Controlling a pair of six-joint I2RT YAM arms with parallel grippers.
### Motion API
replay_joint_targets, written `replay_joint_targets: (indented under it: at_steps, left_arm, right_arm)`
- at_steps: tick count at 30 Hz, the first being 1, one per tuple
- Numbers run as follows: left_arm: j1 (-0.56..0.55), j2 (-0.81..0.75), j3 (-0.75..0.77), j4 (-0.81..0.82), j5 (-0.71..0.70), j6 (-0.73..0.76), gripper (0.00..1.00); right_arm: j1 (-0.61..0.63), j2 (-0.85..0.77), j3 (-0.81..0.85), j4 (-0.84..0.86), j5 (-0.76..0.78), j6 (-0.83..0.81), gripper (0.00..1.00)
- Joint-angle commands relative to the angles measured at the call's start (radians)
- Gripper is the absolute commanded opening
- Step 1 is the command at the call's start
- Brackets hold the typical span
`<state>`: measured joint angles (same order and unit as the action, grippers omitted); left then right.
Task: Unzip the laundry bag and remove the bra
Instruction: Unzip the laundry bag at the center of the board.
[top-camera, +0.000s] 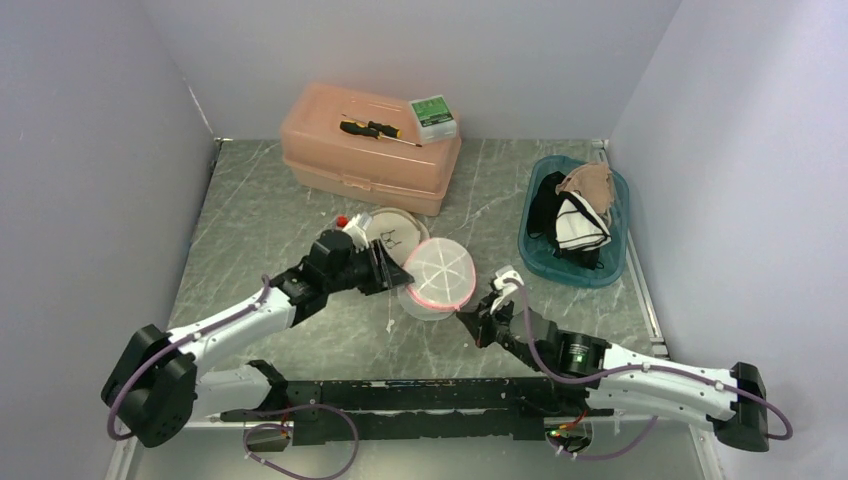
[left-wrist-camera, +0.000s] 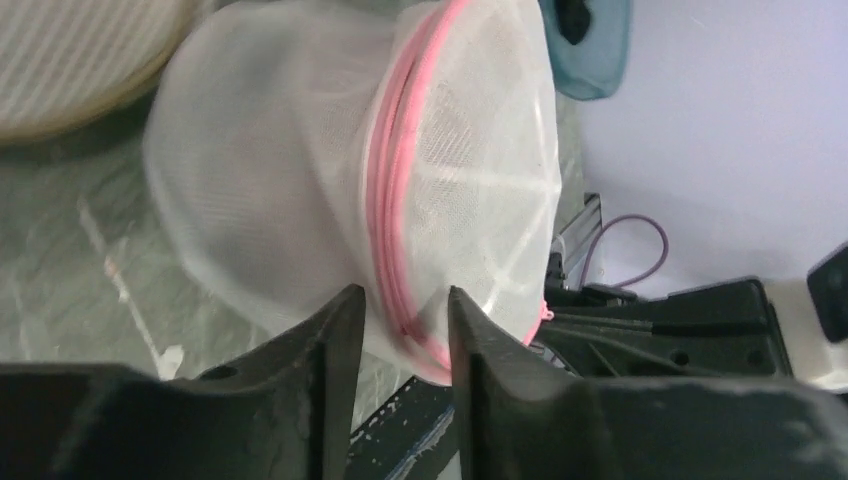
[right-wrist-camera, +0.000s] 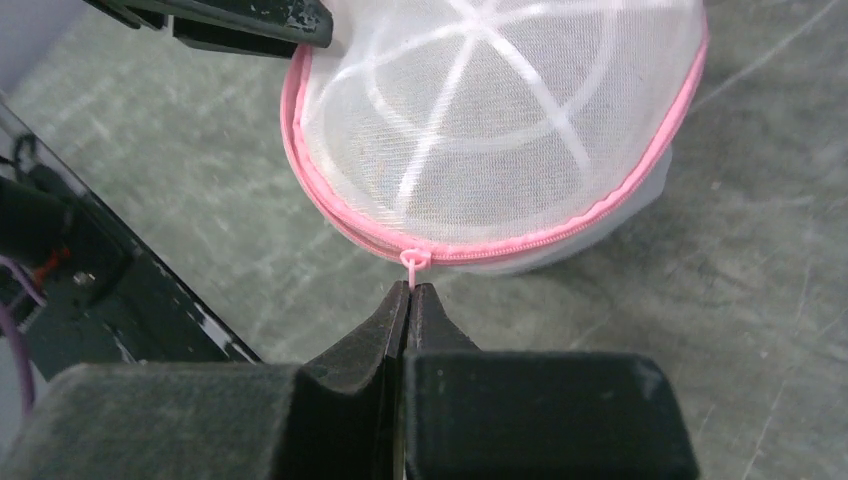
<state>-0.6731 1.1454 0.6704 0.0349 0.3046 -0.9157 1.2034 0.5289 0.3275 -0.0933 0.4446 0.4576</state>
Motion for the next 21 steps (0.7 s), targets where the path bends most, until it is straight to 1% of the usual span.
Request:
replay_joint_targets:
  at_steps: [1, 2, 3, 4, 6, 8, 10, 11, 12, 13, 15, 17, 19, 21]
  left_arm:
    - [0.023, 0.021, -0.133, 0.137, -0.058, -0.12, 0.54]
    - [0.023, 0.011, -0.154, 0.141, -0.068, -0.142, 0.62]
    - [0.023, -0.014, -0.169, 0.134, -0.077, -0.158, 0.67]
    - [0.023, -0.052, -0.176, 0.106, -0.09, -0.169, 0.71]
    - [0.022, -0.15, -0.163, -0.016, -0.138, -0.187, 0.77]
    - [0.018, -0.268, -0.136, -0.167, -0.19, -0.213, 0.78]
    - [0.001, -0.369, -0.115, -0.3, -0.264, -0.277, 0.78]
    - [-0.014, -0.403, -0.106, -0.378, -0.298, -0.327, 0.78]
    - [-0.043, -0.43, -0.1, -0.45, -0.366, -0.433, 0.78]
    - [-0.086, -0.44, -0.108, -0.485, -0.418, -0.501, 0.78]
    - [-0.223, -0.429, -0.125, -0.473, -0.524, -0.612, 0.78]
    - [-0.382, -0.362, -0.114, -0.405, -0.648, -0.661, 0.77]
    - [-0.454, -0.26, -0.064, -0.376, -0.696, -0.669, 0.77]
    - [-0.467, -0.164, -0.008, -0.351, -0.693, -0.654, 0.78]
  right_arm:
    - [0.02, 0.056, -0.05, 0.12, -0.011, 0.073, 0.0]
    - [0.019, 0.069, -0.06, 0.136, -0.016, 0.083, 0.0]
    - [0.022, 0.079, -0.065, 0.149, -0.018, 0.089, 0.0]
    - [0.023, 0.087, -0.067, 0.157, -0.017, 0.097, 0.0]
    - [0.024, 0.092, -0.07, 0.167, -0.01, 0.1, 0.0]
    - [0.023, 0.092, -0.068, 0.169, -0.003, 0.095, 0.0]
    - [0.023, 0.097, -0.064, 0.173, 0.004, 0.09, 0.0]
    - [0.023, 0.101, -0.061, 0.178, 0.006, 0.086, 0.0]
    - [0.023, 0.109, -0.06, 0.184, 0.008, 0.084, 0.0]
    - [0.024, 0.117, -0.058, 0.191, 0.009, 0.081, 0.0]
    - [0.024, 0.144, -0.052, 0.203, 0.011, 0.076, 0.0]
    - [0.023, 0.161, -0.044, 0.207, 0.011, 0.073, 0.0]
    - [0.023, 0.168, -0.036, 0.204, 0.01, 0.071, 0.0]
    - [0.023, 0.169, -0.03, 0.197, 0.008, 0.069, 0.0]
